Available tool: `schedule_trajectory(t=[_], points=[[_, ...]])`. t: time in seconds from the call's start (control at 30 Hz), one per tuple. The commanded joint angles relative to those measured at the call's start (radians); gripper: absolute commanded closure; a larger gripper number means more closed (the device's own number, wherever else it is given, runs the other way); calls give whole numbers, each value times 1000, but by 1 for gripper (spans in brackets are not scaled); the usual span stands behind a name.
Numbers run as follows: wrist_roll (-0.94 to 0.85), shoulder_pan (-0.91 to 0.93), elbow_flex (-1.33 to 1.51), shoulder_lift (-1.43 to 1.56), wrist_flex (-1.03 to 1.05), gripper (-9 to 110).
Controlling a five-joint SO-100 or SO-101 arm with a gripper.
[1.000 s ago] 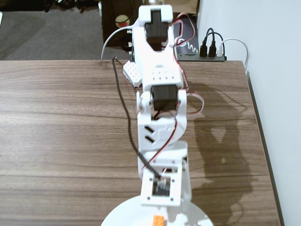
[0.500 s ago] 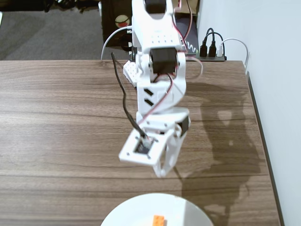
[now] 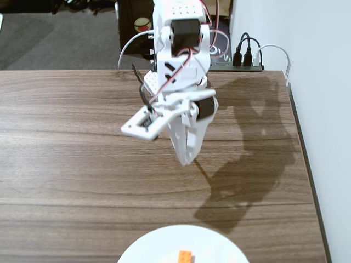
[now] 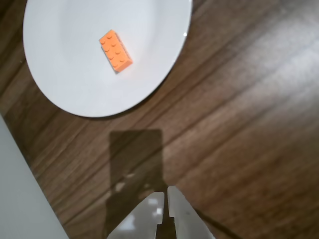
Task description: Grasp a lego block and put it on the plate.
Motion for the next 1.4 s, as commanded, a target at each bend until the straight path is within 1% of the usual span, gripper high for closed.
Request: schedule_trajectory(t=[0.0,0.17,0.4,0.6,0.77,1.0,1.37], points=[[41,-8,55,110,-18,101],[126,9,176,227,-31,101],[382,20,345,411,-51,101],[515,34,494,578,-60,101],[618,51,601,733,-23,101],[652,52,712,922,84,101],[676,67,787,1101,272,101]])
